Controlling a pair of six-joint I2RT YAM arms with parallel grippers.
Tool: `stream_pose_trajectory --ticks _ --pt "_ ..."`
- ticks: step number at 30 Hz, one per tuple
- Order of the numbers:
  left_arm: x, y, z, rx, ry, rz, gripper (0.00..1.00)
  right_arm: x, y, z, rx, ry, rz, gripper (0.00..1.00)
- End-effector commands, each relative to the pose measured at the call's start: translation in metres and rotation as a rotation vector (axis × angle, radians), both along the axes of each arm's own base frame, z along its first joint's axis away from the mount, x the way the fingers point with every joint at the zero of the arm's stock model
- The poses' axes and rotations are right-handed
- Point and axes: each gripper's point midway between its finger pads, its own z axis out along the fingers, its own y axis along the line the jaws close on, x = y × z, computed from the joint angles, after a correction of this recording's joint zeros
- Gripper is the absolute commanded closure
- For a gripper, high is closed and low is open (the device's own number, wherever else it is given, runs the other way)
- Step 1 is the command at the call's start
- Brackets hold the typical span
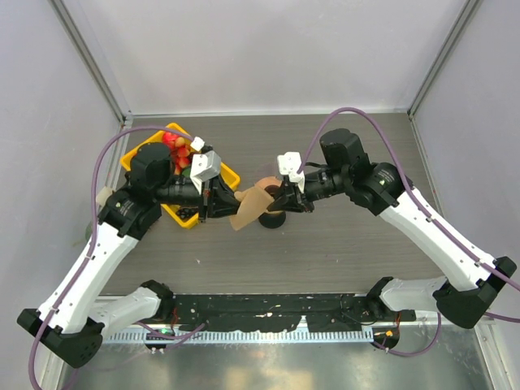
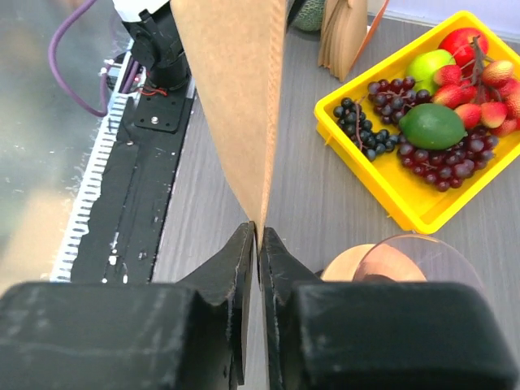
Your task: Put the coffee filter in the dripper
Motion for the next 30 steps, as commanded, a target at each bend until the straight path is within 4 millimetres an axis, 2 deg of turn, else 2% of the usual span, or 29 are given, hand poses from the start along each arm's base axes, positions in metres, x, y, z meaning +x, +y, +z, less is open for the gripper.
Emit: stream_pose_trajectory --ticks 1,4,6,13,17,20,30 --pt "-0.004 0.0 0.02 -0.065 -0.061 -0.027 1.0 -0.014 -0.005 0.008 0.025 -0.012 0.055 0.95" --pt "-0.001 -0.001 0.018 -0.064 -0.065 -0.026 0.99 -0.013 -0.002 0.012 0.042 -0.024 0.07 0.95" --pt "0.002 -0.002 0.017 -0.058 -0.067 -0.016 0.88 -0.013 0.0 0.014 0.049 -0.029 0.081 0.95" --pt "0.004 -0.006 0.011 -0.038 -0.067 -0.02 0.79 -0.018 -0.002 0.02 0.065 -0.052 0.108 0.95" --pt "0.003 -0.003 0.003 -0.018 -0.083 -0.021 0.69 -0.023 -0.007 0.018 0.055 -0.059 0.118 0.95" --pt "0.006 -0.007 0.006 -0.03 -0.088 -0.018 0.62 -0.024 -0.006 0.019 0.056 -0.054 0.124 0.95" --pt "0.012 -0.023 0.007 -0.011 -0.17 -0.006 0.57 -0.017 0.002 0.023 0.064 -0.038 0.123 0.95"
